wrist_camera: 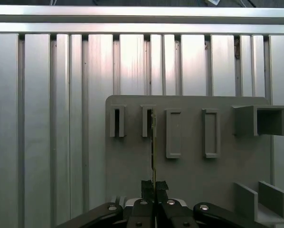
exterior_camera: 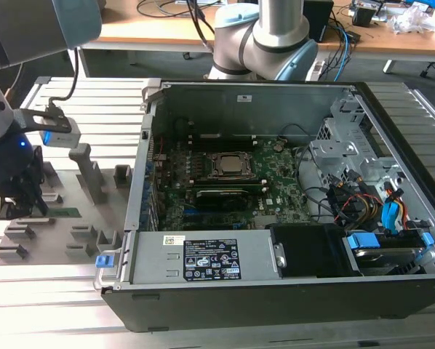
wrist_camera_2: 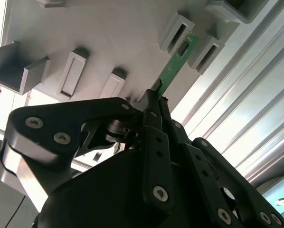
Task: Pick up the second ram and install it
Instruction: 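Pick up the second ram and move it above second insertion slot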
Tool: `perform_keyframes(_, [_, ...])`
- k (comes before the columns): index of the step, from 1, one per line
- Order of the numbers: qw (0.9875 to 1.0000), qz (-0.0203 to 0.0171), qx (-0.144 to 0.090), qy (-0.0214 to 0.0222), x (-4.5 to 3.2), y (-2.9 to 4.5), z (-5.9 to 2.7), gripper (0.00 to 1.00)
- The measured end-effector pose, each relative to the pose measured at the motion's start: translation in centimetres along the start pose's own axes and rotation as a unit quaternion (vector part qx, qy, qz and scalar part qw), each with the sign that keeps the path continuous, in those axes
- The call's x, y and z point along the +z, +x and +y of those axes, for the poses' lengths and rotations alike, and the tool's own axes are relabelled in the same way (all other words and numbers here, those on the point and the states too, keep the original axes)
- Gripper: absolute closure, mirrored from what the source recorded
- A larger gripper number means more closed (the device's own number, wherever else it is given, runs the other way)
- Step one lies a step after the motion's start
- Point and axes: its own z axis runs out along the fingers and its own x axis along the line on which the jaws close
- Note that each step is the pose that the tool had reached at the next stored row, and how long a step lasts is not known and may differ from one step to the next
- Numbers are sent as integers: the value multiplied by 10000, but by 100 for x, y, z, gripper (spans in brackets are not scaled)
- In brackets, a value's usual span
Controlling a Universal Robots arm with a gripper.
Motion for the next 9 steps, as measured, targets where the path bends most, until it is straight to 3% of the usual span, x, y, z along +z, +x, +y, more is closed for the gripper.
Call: perform_keyframes(9, [10000,0,0,0,-227,-5,9,87])
